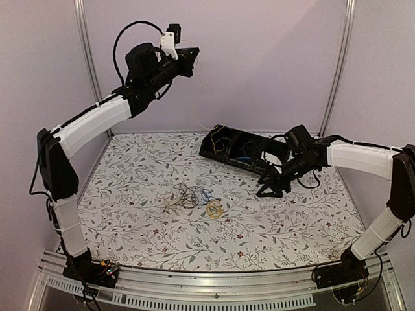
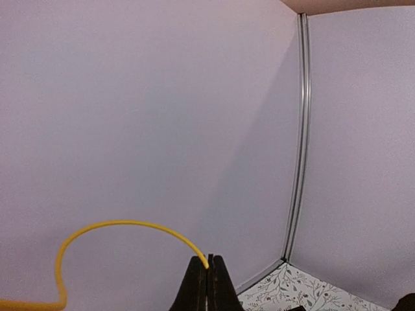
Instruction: Untangle the cables
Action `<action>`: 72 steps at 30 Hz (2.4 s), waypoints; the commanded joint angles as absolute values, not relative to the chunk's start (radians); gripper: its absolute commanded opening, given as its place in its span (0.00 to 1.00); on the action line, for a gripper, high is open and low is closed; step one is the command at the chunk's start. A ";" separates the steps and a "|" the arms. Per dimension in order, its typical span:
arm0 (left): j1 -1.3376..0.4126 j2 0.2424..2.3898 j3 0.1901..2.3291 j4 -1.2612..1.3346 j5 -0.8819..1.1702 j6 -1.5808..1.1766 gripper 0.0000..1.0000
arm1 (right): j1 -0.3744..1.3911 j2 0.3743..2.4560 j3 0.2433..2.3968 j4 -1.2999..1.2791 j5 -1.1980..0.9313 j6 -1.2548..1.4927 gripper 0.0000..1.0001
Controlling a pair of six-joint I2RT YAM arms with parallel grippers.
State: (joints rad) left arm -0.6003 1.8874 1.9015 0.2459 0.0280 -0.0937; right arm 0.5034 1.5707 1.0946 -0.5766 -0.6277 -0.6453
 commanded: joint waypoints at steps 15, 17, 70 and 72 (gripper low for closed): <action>-0.545 2.292 2.311 0.211 0.132 -0.212 0.00 | 0.425 1.484 0.971 -0.517 -0.625 -0.623 0.66; -0.546 2.280 2.308 0.228 0.138 -0.217 0.00 | 0.426 1.484 0.971 -0.517 -0.627 -0.622 0.66; -0.532 2.532 2.289 0.475 0.205 -0.399 0.00 | 0.401 1.528 0.943 -0.478 -0.640 -0.619 0.66; -0.536 2.569 2.322 0.476 0.228 -0.416 0.00 | 0.400 1.533 0.936 -0.470 -0.639 -0.620 0.66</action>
State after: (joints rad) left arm -0.5350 2.5031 2.2921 0.4435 0.1764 -0.3687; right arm 0.4091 1.5150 0.9539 -0.4957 -0.6228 -0.6243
